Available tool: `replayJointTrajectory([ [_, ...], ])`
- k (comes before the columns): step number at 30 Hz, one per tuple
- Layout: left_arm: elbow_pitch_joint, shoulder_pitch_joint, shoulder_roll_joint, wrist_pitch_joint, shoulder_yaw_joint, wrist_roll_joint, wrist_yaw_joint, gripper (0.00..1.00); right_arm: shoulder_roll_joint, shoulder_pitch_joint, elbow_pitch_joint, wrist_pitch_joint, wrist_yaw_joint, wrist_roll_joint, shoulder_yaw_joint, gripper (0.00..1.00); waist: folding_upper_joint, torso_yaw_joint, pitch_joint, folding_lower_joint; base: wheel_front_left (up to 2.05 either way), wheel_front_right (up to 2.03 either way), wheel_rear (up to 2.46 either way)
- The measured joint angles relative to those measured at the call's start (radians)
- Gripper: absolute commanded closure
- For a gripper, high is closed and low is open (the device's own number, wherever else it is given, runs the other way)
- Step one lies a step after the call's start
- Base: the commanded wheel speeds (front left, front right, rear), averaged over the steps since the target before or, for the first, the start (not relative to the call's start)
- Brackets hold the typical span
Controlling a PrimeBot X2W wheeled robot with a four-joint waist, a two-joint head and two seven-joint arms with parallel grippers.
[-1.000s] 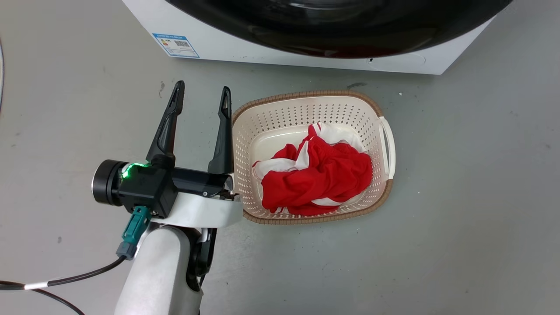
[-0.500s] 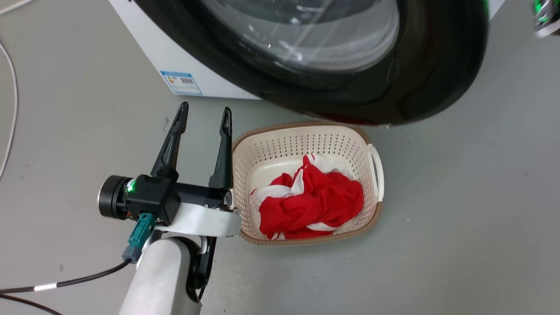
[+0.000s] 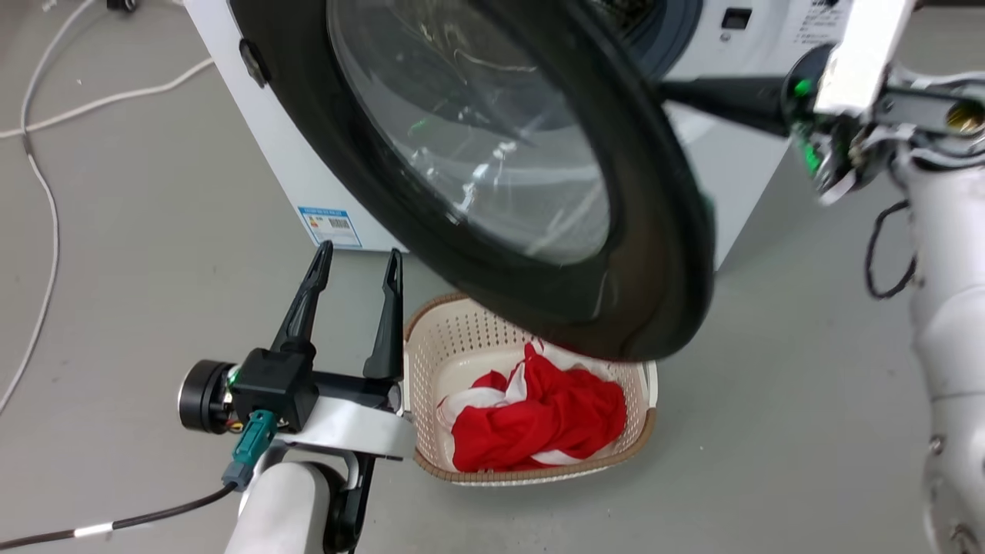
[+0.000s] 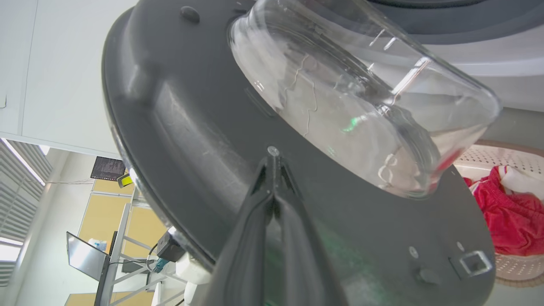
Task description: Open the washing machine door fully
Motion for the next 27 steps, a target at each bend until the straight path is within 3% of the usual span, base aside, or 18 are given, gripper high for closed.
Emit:
replayJointTrajectory([
  [17, 0.022, 0.046, 0.000, 0.000, -0.005, -0.006, -0.007, 0.00, 0.091, 0.207, -0.176, 0.072, 0.000, 0.096, 0.073, 1.00, 0.0000, 0.020, -0.069, 0.0000, 0.00, 0.00, 0.00],
  [27, 0.021, 0.050, 0.000, 0.000, -0.008, -0.010, -0.001, 0.00, 0.096, 0.294, -0.302, 0.024, 0.000, 0.194, 0.219, 1.00, 0.0000, 0.015, -0.073, 0.0000, 0.00, 0.00, 0.00],
])
